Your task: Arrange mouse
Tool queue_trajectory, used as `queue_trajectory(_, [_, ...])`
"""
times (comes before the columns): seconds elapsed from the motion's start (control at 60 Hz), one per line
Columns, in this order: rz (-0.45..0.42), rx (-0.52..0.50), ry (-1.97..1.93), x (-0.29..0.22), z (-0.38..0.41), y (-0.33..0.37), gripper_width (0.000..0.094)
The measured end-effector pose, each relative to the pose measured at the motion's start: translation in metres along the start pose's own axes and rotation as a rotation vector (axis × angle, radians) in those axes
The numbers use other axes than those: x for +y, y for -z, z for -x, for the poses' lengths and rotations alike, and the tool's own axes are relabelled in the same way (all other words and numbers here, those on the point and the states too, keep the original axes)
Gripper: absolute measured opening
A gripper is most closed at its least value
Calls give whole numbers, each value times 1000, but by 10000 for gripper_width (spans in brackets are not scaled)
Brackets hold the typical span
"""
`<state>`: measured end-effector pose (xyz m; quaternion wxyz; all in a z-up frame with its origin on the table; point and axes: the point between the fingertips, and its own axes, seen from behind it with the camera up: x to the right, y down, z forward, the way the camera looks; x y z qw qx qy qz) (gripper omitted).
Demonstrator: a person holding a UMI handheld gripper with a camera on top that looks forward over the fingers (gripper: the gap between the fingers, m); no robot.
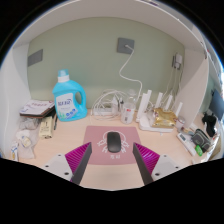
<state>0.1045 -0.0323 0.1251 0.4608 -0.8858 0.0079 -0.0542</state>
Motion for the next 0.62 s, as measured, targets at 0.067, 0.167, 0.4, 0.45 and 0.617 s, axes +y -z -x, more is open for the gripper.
queue_trajectory(0.067, [-17, 12, 2, 4, 3, 37, 852])
queue_trajectory(0.167, [-33, 33, 10, 13, 4, 85, 850])
queue_trajectory(0.4, [-41, 33, 13, 36, 15, 147, 847])
queue_trajectory(0.45, [-45, 35, 12, 37, 16, 153, 850])
queue_trajectory(0.617, [-48, 43, 11, 39, 17, 163, 850])
